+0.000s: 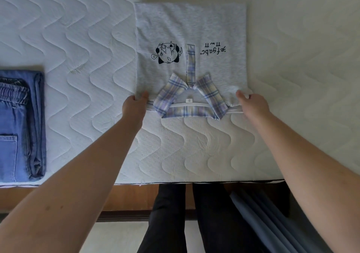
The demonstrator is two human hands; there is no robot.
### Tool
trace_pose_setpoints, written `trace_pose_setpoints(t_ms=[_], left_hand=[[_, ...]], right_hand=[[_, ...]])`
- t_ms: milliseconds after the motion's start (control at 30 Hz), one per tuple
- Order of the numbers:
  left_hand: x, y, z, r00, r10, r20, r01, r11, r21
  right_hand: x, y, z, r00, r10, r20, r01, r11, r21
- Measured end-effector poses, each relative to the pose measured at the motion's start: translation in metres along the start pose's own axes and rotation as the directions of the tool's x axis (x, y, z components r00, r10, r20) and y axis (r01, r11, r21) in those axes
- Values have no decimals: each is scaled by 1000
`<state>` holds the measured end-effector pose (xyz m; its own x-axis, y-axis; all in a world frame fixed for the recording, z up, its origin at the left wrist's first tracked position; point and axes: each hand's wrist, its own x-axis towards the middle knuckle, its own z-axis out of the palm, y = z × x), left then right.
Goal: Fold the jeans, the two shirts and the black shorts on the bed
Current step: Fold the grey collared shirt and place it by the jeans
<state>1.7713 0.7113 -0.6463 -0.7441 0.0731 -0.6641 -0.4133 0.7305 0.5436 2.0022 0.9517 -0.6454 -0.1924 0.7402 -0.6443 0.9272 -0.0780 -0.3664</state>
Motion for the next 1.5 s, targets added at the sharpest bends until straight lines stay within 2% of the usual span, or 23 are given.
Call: trace_pose_setpoints(t_ms=[67,167,233,333,400,533,700,767,900,967,1033,1133,1200,1267,1333,1400,1500], left_hand=[[5,-1,-3,999,-6,37,6,1000,-21],[8,-2,-9,999,35,29,-35,999,-16],[8,-3,-13,998,63,24,-63,998,1],[9,-7,-23,994,108,22,-110,990,86],[11,-9,-29,988,151,42,-155,978,141],[11,-8,-36,971,219,93,-236,934,266],[15,-2,-43,960,267,80,-278,891,360],[18,0,-48,952,294,83,-302,864,404],[37,10,-65,930,357,92,-354,796,492],[49,16,-72,919,379,109,-377,765,522],[60,24,-78,913,391,116,-391,756,525],[71,34,-89,910,406,79,-389,773,501],[74,36,-94,924,380,46,-360,822,442],[72,31,-98,932,360,48,-349,849,397],[65,19,-101,929,366,55,-358,851,384],[53,1,-104,941,337,29,-329,895,302],[24,-28,-103,961,273,-41,-264,952,153]], right_hand=[[2,1,1,999,-6,40,5,1000,13],[1,9,5,999,-42,9,42,999,35],[-5,17,9,997,-43,60,41,998,42],[-24,28,21,992,-29,125,27,1000,15],[-40,32,29,992,-8,123,2,999,51],[-67,36,42,994,8,107,-10,1000,19],[-102,34,70,961,1,277,-25,996,84],[-115,31,82,950,32,312,-79,987,140],[-136,30,102,957,103,272,-177,949,261],[-146,28,110,942,124,312,-220,930,296],[-160,22,123,901,128,414,-270,913,305],[-180,-1,148,822,148,550,-307,928,210],[-186,-19,160,773,207,599,-301,952,59],[-186,-39,157,720,278,636,-186,960,-209],[-181,-52,147,683,293,669,-38,929,-368],[-169,-60,134,710,258,655,62,904,-423],[-142,-79,108,855,89,511,113,930,-350]])
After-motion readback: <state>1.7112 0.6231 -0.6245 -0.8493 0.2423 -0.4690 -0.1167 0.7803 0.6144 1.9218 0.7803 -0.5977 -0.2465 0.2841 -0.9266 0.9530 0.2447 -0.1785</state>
